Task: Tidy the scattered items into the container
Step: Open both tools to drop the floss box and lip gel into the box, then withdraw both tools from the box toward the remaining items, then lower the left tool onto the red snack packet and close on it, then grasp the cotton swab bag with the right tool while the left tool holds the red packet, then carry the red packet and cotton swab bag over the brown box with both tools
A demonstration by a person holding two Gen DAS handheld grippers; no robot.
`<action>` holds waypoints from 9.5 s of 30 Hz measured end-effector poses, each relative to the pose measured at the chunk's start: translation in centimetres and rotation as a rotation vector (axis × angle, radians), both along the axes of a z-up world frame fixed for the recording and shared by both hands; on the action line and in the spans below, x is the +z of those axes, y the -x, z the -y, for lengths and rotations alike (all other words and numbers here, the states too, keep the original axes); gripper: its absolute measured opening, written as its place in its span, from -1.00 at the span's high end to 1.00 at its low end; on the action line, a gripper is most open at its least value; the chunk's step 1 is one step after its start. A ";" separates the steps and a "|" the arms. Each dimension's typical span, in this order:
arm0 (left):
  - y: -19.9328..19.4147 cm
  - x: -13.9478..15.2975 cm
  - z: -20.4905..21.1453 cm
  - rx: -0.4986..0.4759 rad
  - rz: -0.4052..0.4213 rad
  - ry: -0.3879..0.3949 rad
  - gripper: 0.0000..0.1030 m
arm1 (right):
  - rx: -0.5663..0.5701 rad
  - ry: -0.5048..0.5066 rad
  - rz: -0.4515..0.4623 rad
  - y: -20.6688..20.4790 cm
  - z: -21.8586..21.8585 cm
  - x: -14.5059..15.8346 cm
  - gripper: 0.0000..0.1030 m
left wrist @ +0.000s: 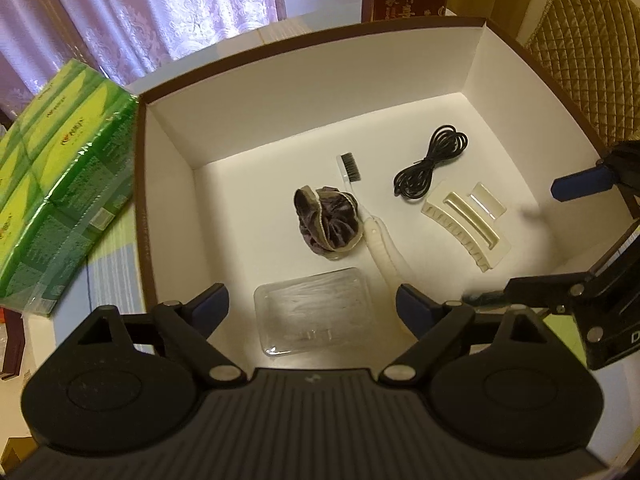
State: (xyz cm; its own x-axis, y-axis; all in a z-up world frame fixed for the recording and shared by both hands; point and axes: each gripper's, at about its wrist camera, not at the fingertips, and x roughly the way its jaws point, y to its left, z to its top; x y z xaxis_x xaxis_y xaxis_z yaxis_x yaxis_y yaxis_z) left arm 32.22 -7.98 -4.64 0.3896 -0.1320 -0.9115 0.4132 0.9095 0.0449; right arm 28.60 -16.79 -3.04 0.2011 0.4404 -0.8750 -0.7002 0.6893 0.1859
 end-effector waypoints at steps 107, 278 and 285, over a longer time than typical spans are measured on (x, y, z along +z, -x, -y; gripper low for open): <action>19.6 -2.5 -2.9 0.084 0.126 0.157 -0.51 | -0.091 -0.076 0.169 16.9 7.9 -4.4 -1.00; 16.1 5.2 -2.4 0.096 0.266 0.217 0.52 | -0.062 -0.244 0.231 14.5 4.8 4.8 0.48; 9.3 7.2 -1.5 0.064 0.337 0.193 0.52 | -0.105 -0.277 0.301 8.8 2.6 6.9 0.48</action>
State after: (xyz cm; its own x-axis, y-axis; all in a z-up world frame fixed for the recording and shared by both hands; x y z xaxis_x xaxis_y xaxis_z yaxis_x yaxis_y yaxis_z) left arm 22.89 -6.47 2.55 0.6760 -0.2543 -0.6916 0.3470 0.9378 -0.0056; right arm 19.81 -19.35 3.83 0.4865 0.6139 -0.6217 -0.6801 0.7128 0.1717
